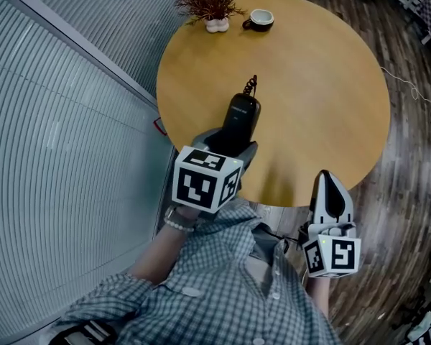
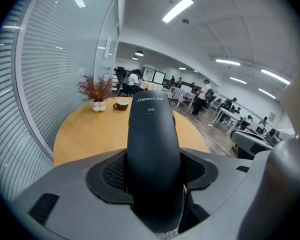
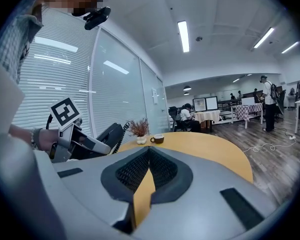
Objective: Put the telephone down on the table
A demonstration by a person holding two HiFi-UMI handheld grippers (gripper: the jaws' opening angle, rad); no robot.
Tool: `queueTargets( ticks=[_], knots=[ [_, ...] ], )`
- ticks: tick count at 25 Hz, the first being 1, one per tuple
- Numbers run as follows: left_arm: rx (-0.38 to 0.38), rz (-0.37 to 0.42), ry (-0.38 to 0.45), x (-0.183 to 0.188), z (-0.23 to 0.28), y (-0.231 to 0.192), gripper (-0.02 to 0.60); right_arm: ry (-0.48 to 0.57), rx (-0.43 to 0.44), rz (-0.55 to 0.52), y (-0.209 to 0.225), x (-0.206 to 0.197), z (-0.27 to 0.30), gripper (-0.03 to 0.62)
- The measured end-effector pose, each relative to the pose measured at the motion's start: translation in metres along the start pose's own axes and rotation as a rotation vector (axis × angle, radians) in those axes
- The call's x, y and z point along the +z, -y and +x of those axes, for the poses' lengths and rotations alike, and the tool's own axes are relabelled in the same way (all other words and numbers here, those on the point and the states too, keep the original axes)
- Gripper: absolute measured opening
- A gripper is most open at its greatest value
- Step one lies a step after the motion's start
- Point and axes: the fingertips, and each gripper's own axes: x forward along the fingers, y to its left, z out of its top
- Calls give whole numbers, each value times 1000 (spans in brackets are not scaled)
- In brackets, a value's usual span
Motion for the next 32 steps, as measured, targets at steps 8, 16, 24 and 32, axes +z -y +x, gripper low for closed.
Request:
queueTargets(
  ticks=[8, 16, 24, 32],
  knots=[
    [-12, 8, -93, 28, 71, -27, 281, -52, -48, 29, 12, -2, 40, 8],
    [27, -31, -176, 34, 135, -52, 281, -92, -80, 50, 17, -13, 55, 8],
    [73, -67, -260, 38, 192, -69, 281, -130, -108, 71, 18, -20, 62, 8],
    [120, -65, -328, 33, 254, -83, 281, -157, -156, 89, 27, -27, 71, 8]
  ],
)
